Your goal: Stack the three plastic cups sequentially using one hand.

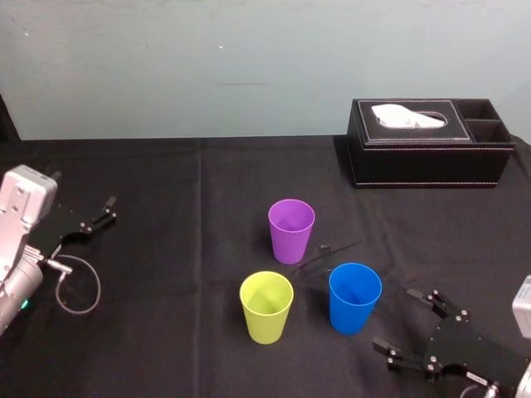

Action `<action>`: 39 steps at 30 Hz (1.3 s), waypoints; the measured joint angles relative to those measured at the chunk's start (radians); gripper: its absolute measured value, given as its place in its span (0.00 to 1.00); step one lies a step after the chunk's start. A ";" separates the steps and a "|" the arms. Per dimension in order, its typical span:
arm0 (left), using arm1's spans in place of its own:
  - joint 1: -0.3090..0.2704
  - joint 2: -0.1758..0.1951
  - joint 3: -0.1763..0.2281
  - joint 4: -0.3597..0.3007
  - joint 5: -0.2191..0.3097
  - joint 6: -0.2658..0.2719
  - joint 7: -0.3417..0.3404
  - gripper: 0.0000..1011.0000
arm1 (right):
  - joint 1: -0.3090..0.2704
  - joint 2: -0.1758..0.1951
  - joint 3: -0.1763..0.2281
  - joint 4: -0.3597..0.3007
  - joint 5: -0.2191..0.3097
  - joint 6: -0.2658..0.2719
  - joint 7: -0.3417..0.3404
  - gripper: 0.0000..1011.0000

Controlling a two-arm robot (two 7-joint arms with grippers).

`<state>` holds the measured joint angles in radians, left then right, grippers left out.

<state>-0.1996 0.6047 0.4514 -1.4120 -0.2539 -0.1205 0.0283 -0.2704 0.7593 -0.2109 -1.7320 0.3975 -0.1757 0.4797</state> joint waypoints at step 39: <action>0.000 0.000 0.000 0.000 0.000 0.000 0.000 0.99 | 0.088 -0.092 -0.017 0.038 0.018 0.116 0.041 0.99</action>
<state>-0.1995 0.6047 0.4514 -1.4120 -0.2539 -0.1205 0.0283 -0.1828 0.6675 -0.2282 -1.6937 0.4158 -0.0597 0.5204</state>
